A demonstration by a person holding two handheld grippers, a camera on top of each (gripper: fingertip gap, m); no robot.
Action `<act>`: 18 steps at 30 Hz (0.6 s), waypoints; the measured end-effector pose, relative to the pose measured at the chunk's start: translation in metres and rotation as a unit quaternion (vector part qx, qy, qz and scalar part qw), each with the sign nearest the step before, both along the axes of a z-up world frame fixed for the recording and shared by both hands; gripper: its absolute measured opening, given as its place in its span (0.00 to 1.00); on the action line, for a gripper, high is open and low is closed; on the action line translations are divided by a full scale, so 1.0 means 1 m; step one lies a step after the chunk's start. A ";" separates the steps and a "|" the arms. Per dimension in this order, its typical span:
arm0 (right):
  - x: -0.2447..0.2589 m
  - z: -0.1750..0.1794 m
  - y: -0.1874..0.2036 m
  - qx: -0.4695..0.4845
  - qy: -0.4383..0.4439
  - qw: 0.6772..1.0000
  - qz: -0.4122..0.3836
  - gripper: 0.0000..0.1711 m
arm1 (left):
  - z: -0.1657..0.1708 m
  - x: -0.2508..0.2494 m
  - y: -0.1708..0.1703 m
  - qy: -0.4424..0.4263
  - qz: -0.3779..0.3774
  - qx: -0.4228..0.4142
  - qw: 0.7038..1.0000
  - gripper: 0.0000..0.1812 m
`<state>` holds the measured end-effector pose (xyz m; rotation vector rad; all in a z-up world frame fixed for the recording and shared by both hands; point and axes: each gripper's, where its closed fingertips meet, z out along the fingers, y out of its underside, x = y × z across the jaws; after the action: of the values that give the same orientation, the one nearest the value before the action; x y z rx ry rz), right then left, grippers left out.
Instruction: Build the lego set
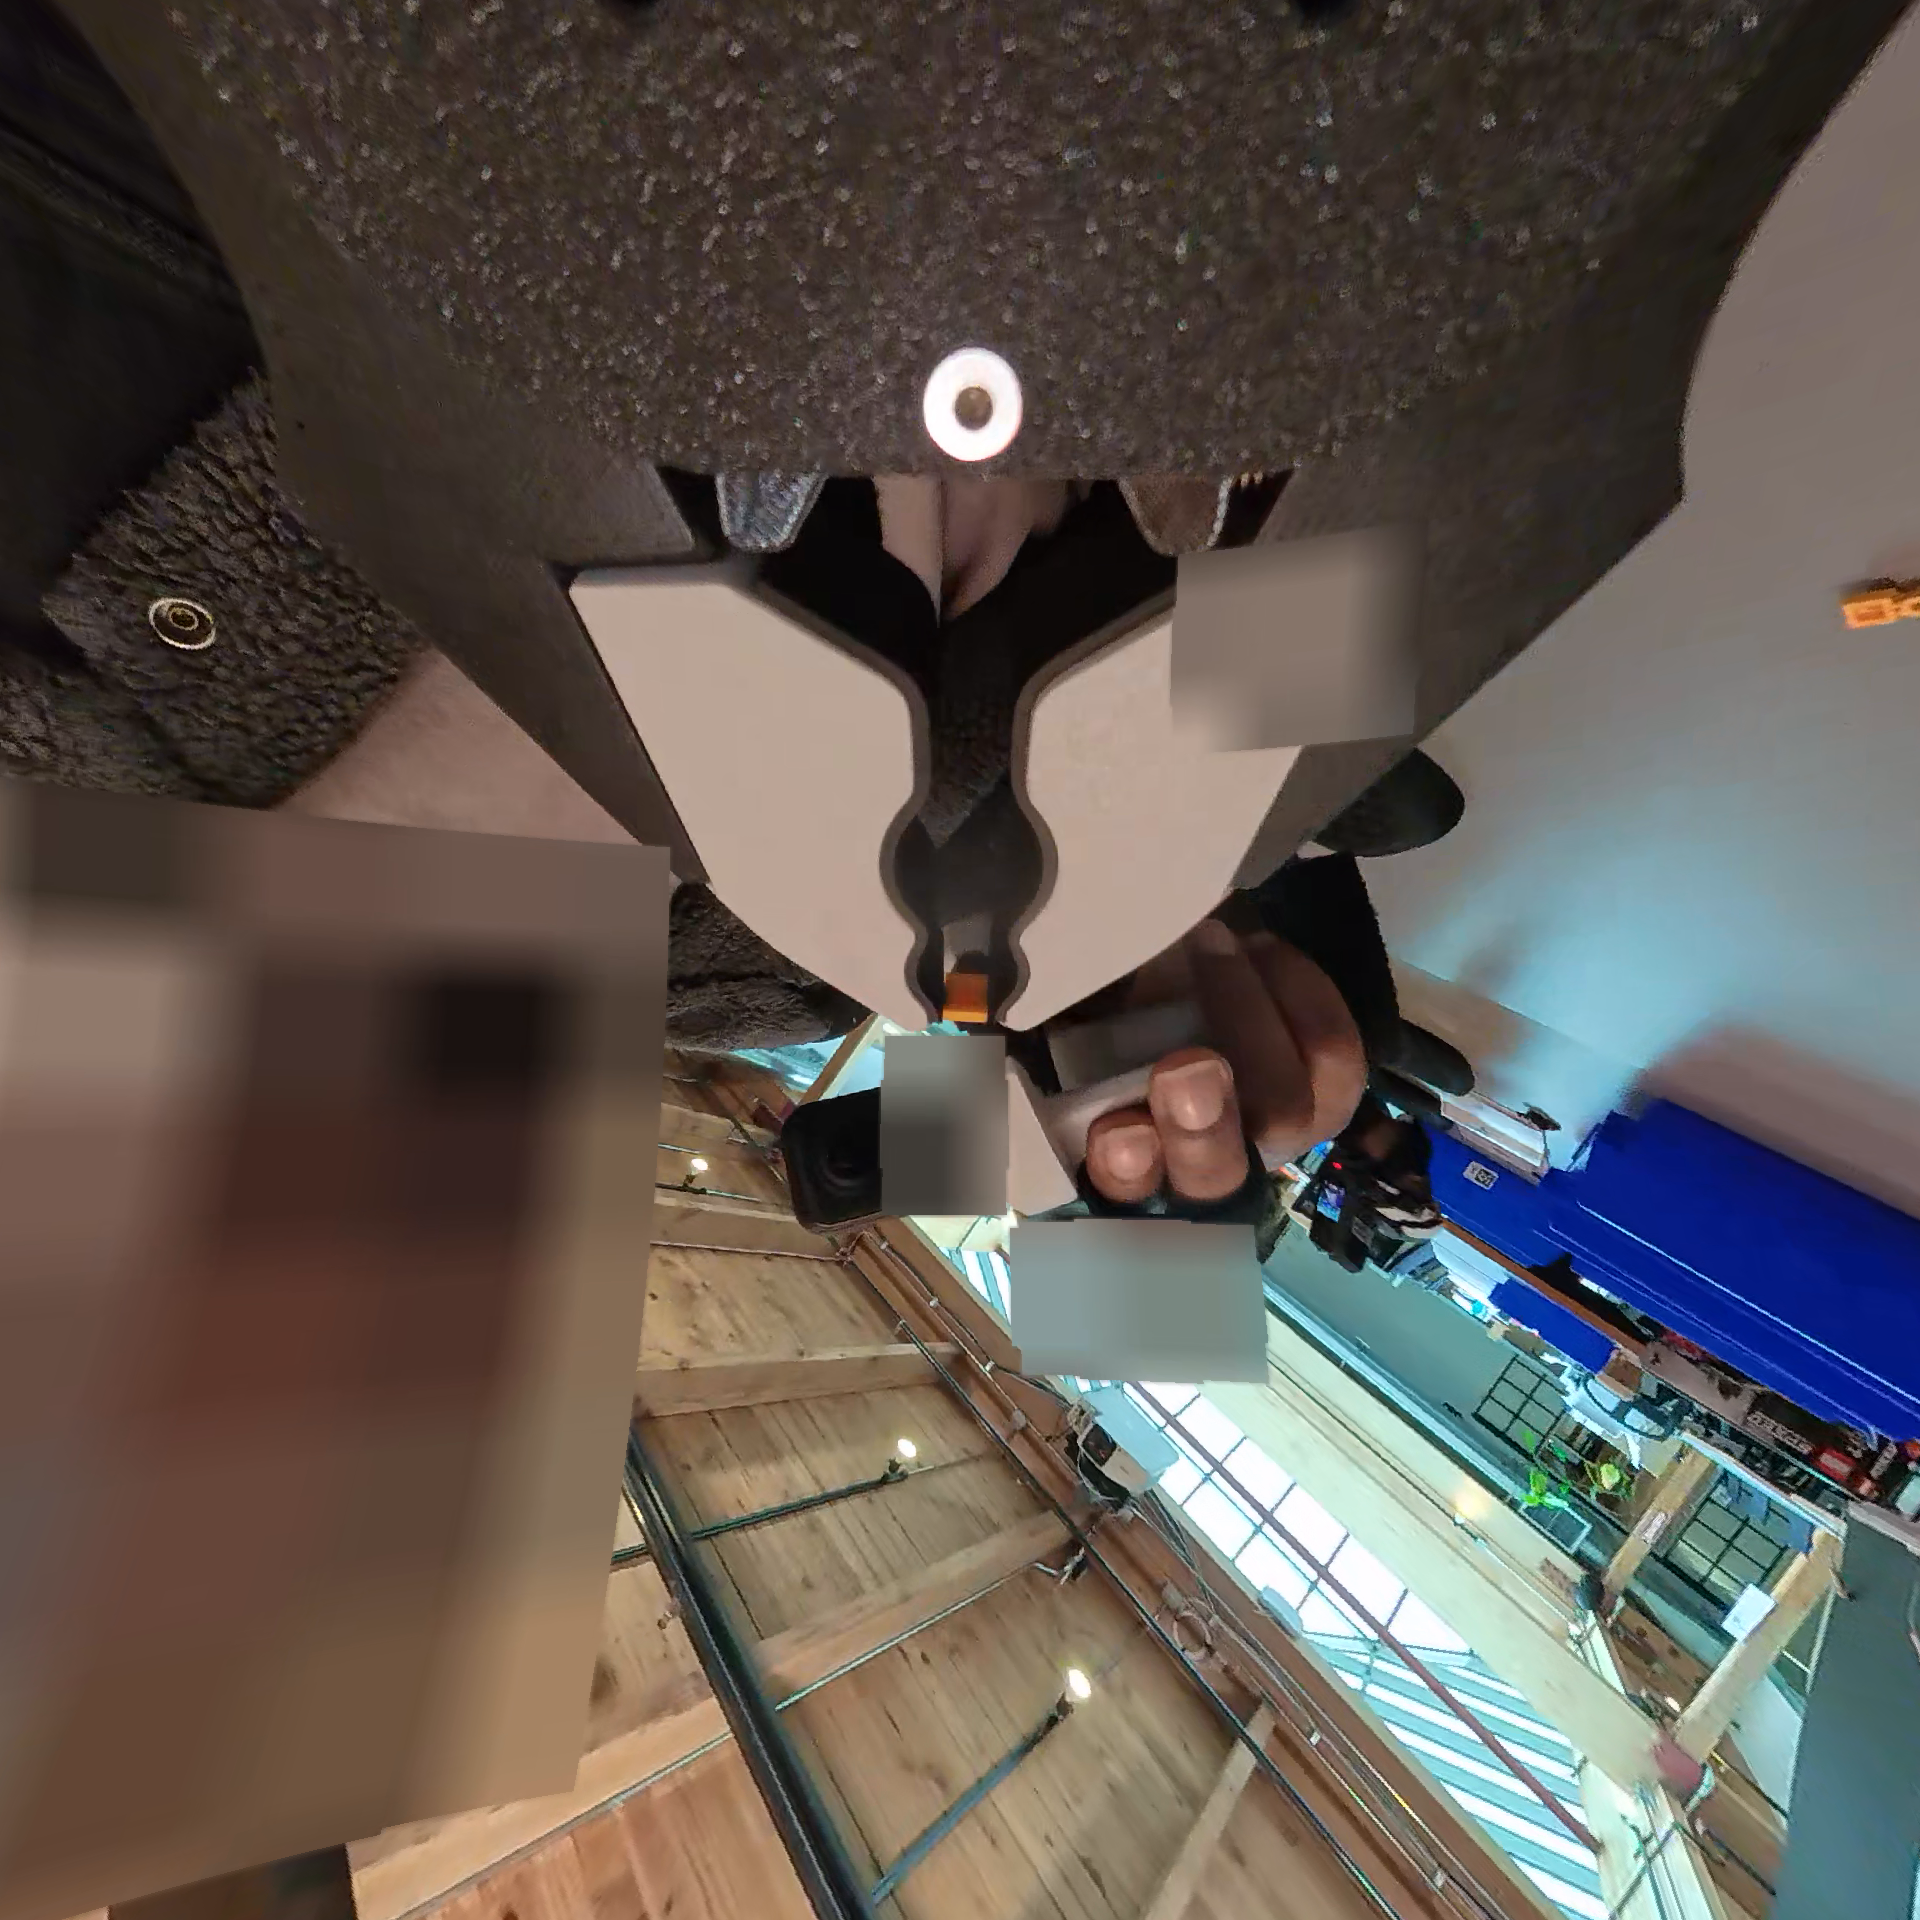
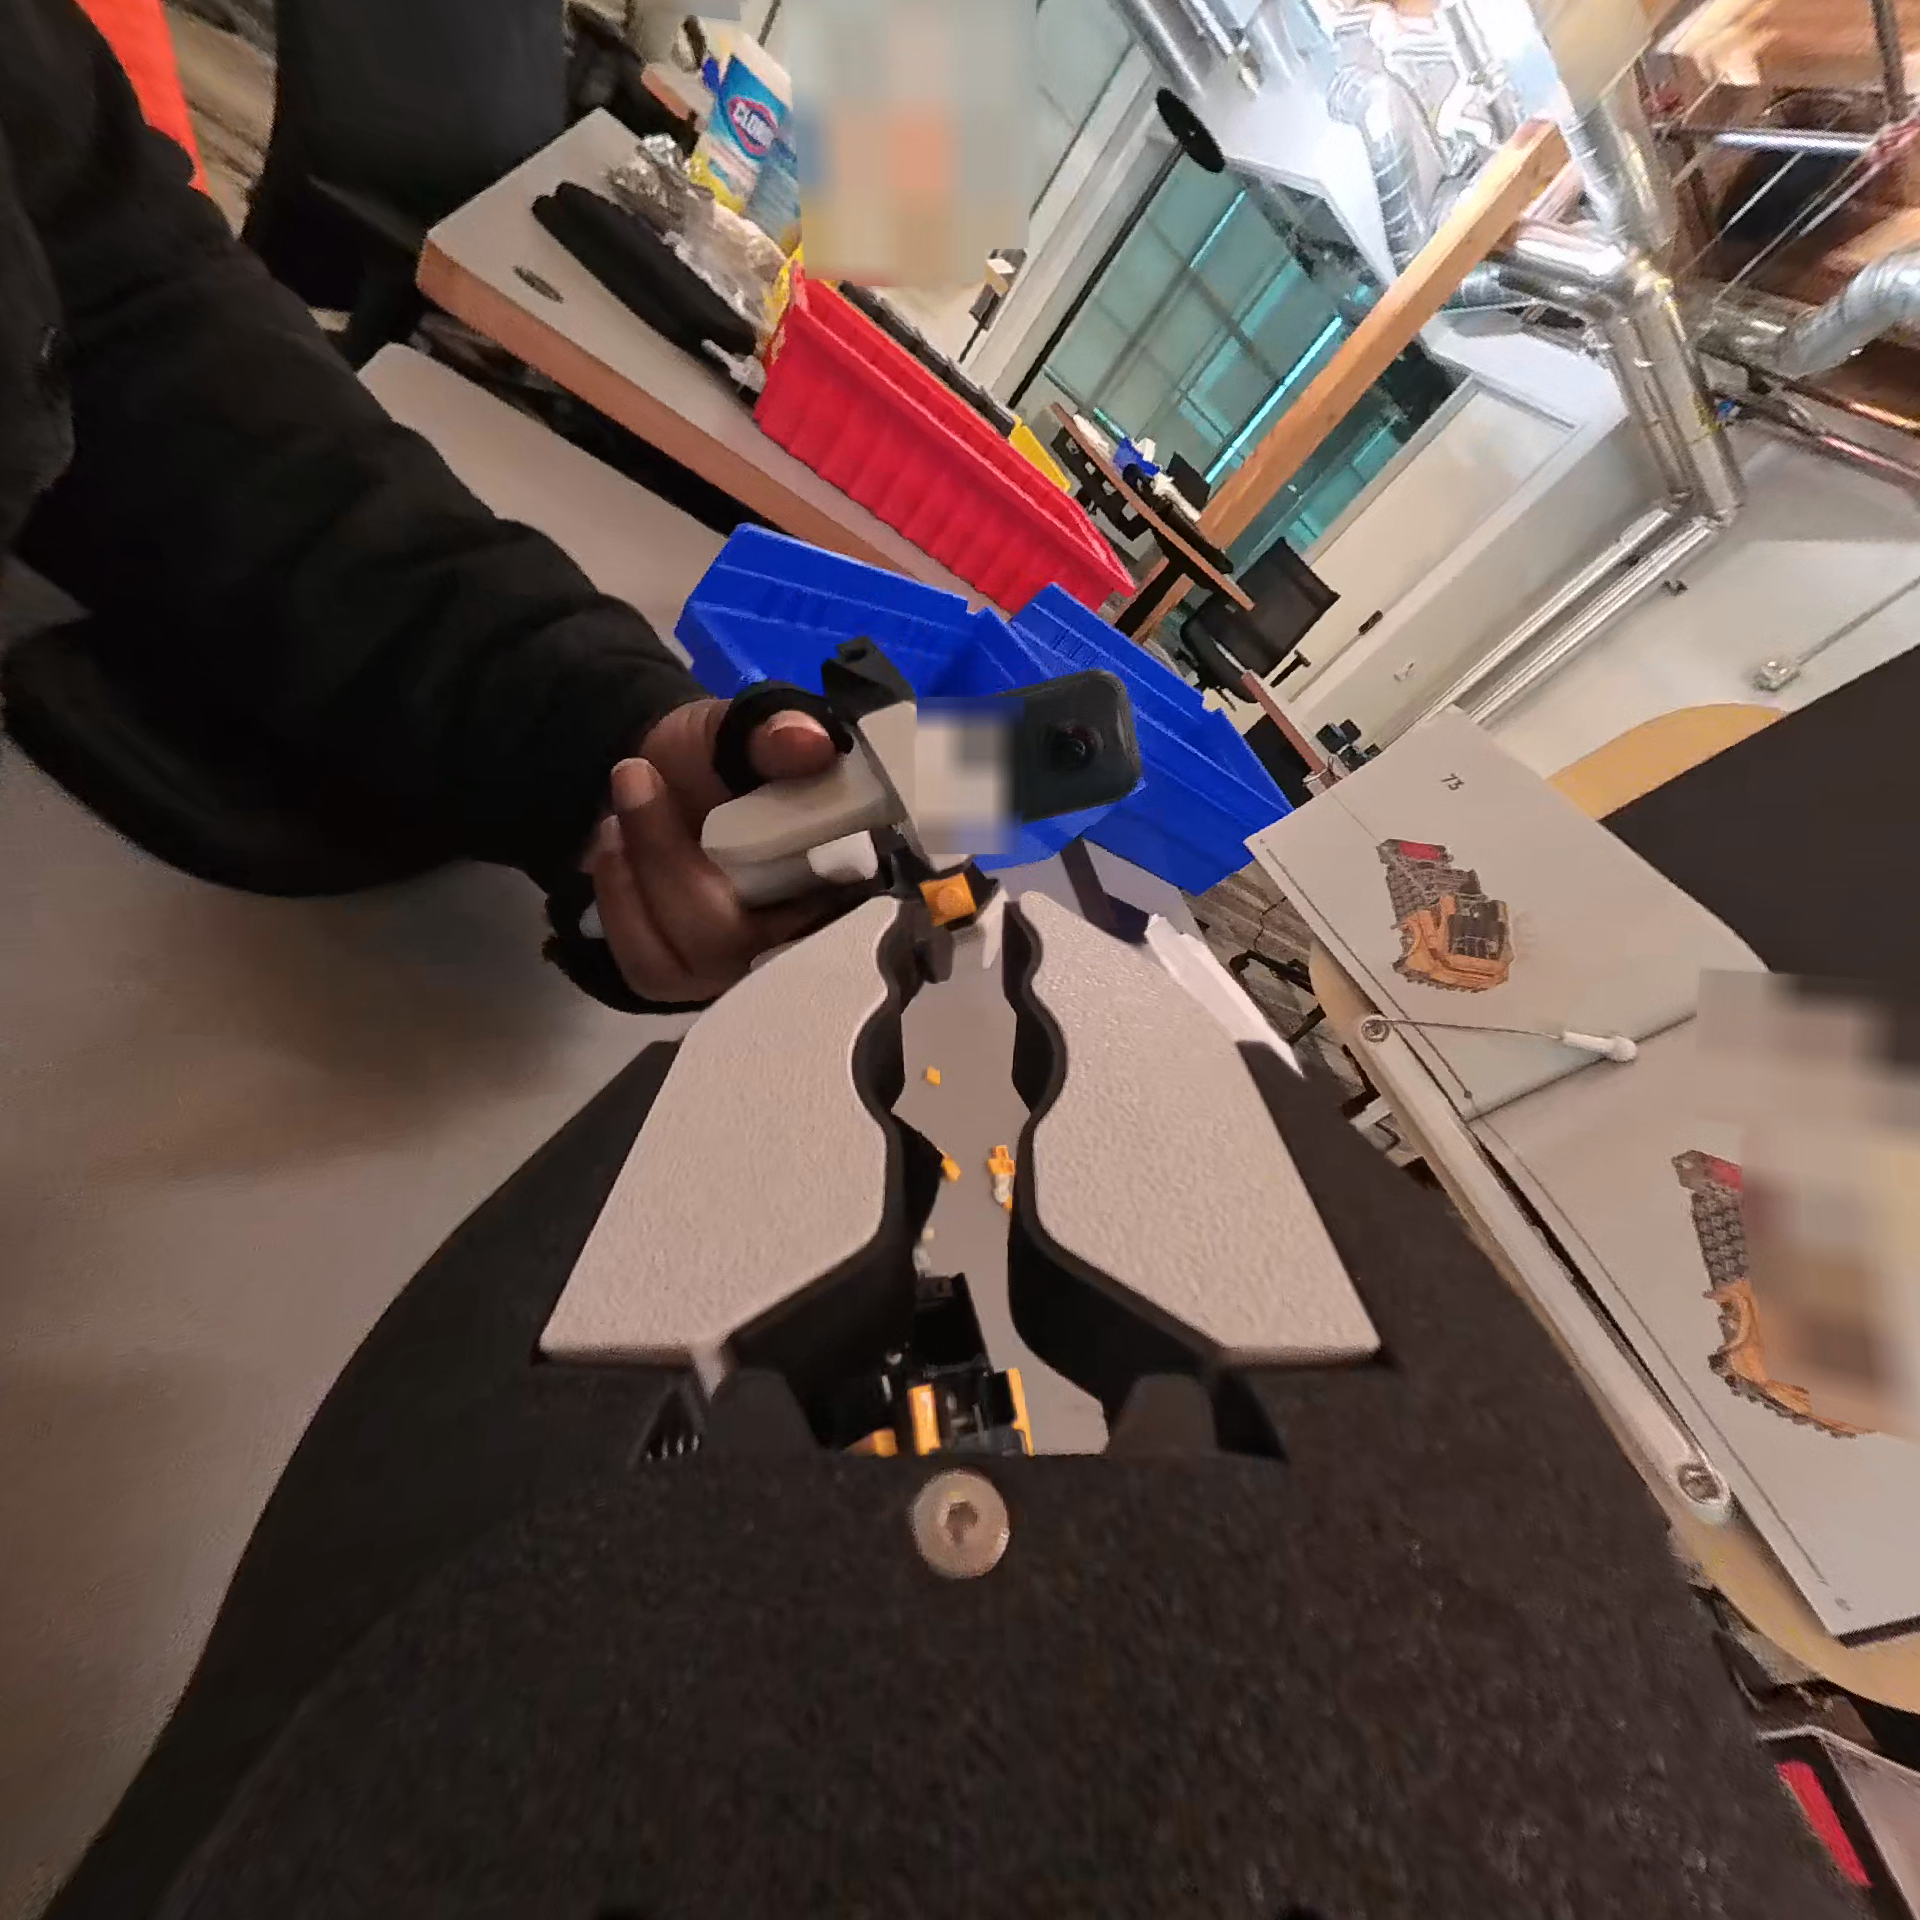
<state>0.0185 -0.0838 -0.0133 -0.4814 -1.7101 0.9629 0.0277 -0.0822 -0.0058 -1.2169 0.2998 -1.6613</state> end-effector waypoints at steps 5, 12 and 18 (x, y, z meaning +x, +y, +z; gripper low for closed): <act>0.000 -0.007 -0.004 0.021 -0.009 1.000 0.005 0.05 | -0.008 0.002 0.001 0.001 -0.008 -0.012 1.000 0.04; -0.001 -0.013 -0.004 0.039 -0.013 0.999 0.009 0.05 | -0.015 0.003 0.002 -0.002 -0.023 -0.031 0.999 0.04; 0.001 -0.020 -0.001 0.022 -0.047 0.999 0.016 0.05 | -0.022 0.004 0.004 0.014 -0.020 -0.040 0.999 0.04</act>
<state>0.0195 -0.0852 -0.0331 -0.4782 -1.8254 0.9358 0.0317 -0.0780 -0.0280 -1.3023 0.2793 -1.7052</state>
